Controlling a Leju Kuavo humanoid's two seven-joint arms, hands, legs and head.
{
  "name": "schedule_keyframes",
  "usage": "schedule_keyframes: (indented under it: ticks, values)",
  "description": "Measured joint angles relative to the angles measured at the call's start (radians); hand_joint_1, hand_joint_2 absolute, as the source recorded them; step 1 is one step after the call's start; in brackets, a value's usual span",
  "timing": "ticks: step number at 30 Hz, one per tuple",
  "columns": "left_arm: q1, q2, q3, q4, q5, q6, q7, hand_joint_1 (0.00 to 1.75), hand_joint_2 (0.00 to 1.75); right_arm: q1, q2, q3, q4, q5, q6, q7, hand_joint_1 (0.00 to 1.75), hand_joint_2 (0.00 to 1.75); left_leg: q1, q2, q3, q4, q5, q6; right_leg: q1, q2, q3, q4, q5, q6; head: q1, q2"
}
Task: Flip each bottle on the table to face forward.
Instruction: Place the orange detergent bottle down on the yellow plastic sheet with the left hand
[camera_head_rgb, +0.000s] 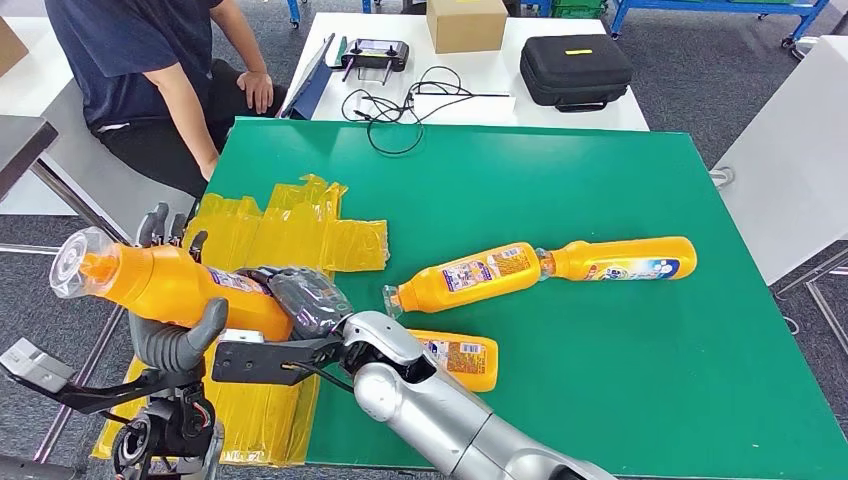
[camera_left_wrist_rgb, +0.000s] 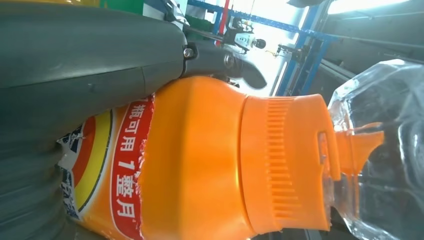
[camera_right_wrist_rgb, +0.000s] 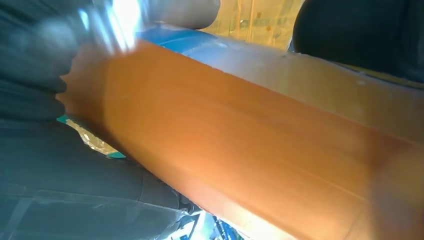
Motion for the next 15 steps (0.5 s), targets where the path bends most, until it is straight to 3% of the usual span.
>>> schedule_keyframes:
  ticks: [13, 15]
  values:
    - [0.053, -0.026, 0.040, -0.071, -0.031, -0.020, 0.024, 1.75, 1.75, -0.010, 0.004, 0.047, 0.015, -0.030, 0.000, 0.000, 1.75, 1.75, 0.000, 0.000, 0.000, 0.000, 0.000, 0.000, 0.000, 0.000, 0.000, 0.000, 0.000, 0.000, 0.000, 0.000]
    - [0.056, -0.028, 0.044, -0.076, -0.038, -0.023, 0.027, 1.75, 1.75, -0.009, 0.004, 0.047, 0.016, -0.027, -0.002, -0.001, 1.13, 1.75, 0.000, 0.000, 0.000, 0.000, 0.000, 0.000, 0.000, 0.000, 0.000, 0.000, 0.000, 0.000, 0.000, 0.000]
